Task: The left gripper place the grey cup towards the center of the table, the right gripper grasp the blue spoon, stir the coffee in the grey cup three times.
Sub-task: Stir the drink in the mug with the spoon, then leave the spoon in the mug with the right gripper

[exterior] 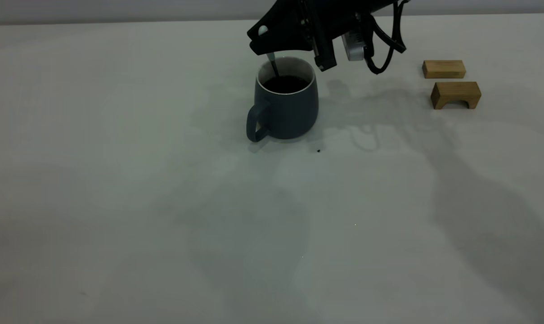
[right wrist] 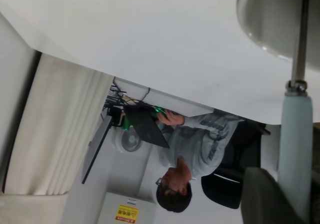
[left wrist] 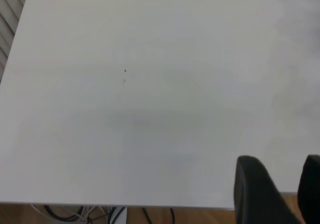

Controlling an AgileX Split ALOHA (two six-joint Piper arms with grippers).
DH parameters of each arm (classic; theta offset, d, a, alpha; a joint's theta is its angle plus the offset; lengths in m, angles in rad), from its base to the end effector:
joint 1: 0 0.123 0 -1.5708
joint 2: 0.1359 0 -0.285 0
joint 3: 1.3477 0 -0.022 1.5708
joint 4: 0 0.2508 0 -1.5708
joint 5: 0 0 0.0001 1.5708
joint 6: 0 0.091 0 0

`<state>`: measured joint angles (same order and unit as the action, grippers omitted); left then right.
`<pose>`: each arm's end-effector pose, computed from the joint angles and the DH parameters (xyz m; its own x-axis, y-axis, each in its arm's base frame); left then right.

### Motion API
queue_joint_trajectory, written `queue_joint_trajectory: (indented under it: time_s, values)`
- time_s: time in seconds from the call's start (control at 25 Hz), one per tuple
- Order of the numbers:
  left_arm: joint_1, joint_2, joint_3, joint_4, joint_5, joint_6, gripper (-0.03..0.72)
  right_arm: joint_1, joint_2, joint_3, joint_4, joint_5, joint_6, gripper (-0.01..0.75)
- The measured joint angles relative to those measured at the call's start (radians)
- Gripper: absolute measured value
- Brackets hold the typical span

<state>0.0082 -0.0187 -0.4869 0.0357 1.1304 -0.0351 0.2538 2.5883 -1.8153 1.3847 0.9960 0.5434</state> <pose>-0.0093 0.0029 0.2680 -0.5110 -0.0241 -0.8592 -0.0461 0.9989 -0.0006 0.4630 0.1977 0.0545 -0.4183 0.4628 0.7816 0.9022 0.1123 0.4164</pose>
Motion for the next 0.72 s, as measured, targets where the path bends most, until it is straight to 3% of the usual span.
queue_joint_trajectory:
  time_s: [0.52,0.72]
  values:
    - [0.0,0.0,0.0,0.0,0.0,0.0,0.287,-0.033,0.001,0.0,-0.062,0.046,-0.004,0.121]
    - [0.0,0.0,0.0,0.0,0.0,0.0,0.287,-0.033,0.001,0.0,-0.095,0.061,-0.004,0.2]
